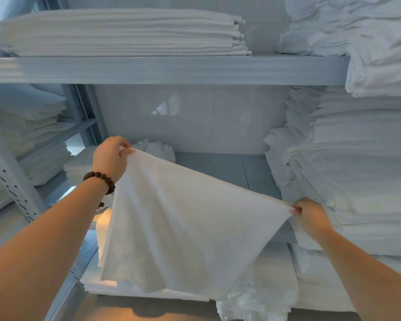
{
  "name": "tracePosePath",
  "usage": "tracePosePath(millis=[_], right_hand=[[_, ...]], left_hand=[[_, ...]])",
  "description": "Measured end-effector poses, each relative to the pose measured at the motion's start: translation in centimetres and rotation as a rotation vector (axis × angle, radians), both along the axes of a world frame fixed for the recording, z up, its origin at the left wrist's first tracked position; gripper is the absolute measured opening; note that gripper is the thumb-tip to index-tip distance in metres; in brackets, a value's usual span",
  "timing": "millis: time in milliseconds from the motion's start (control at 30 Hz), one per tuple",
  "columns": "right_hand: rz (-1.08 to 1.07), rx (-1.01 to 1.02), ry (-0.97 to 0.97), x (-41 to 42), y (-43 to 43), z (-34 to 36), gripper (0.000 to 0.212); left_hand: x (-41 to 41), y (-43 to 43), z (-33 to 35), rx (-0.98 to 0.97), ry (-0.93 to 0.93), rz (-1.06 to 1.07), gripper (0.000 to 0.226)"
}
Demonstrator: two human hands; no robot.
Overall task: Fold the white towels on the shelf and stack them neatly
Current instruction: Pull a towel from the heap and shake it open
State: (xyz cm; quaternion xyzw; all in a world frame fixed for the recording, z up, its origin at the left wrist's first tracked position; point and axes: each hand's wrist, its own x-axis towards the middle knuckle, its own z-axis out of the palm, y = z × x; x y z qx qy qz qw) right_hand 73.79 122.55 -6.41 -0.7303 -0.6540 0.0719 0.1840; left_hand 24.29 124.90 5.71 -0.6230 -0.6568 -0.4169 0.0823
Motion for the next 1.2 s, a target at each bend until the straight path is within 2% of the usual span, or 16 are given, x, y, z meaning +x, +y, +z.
tracePosePath(millis=[267, 400, 433, 500, 600, 667, 700, 800, 900, 1100, 1200], right_hand=[[-0.096, 0.152, 0.364, -0.7, 3.9, 3.4, 0.007], [-0.206, 0.142, 0.728, -0.9, 5.3, 4.3, 0.005], [-0.223, 0.128, 0.784, -0.8, 5.7, 4.2, 0.003], [-0.268, 0.109, 0.750, -0.7, 6.4, 4.0, 0.004], [-0.355, 0.093, 0.765, -1.0, 6.6, 3.9, 0.007], [-0.349, 0.048, 0.832, -1.5, 6.7, 4.0, 0.006], [-0.319, 0.023, 0.879, -2.0, 6.8, 4.2, 0.002], [-0.206, -0.024, 1.058, -4.5, 6.6, 5.4, 0.017], [-0.090, -0.045, 1.132, -7.5, 6.0, 6.8, 0.008], [0.081, -0.051, 1.100, -13.0, 4.2, 9.1, 0.010], [0.145, -0.034, 1.063, -14.4, 3.7, 9.7, 0.015]], left_hand=[[-2.1, 2.3, -4.3, -0.167, -0.297, 0.037, 0.006], [-1.4, 3.5, -6.2, -0.332, -0.481, 0.041, 0.010], [-1.2, 3.7, -6.7, -0.389, -0.559, 0.047, 0.011], [-0.4, 3.8, -7.6, -0.466, -0.789, 0.061, 0.010], [1.5, 4.1, -8.2, -0.471, -1.120, 0.051, 0.012], [3.4, 4.2, -7.8, -0.469, -1.221, -0.026, 0.010], [4.5, 4.2, -7.5, -0.474, -1.224, -0.074, 0.008], [8.8, 4.0, -6.4, -0.501, -1.164, -0.196, 0.008], [13.0, 3.8, -5.5, -0.532, -1.066, -0.284, 0.013], [19.4, 2.6, -3.9, -0.512, -0.782, -0.413, 0.017], [20.9, 2.1, -2.8, -0.473, -0.565, -0.431, 0.014]])
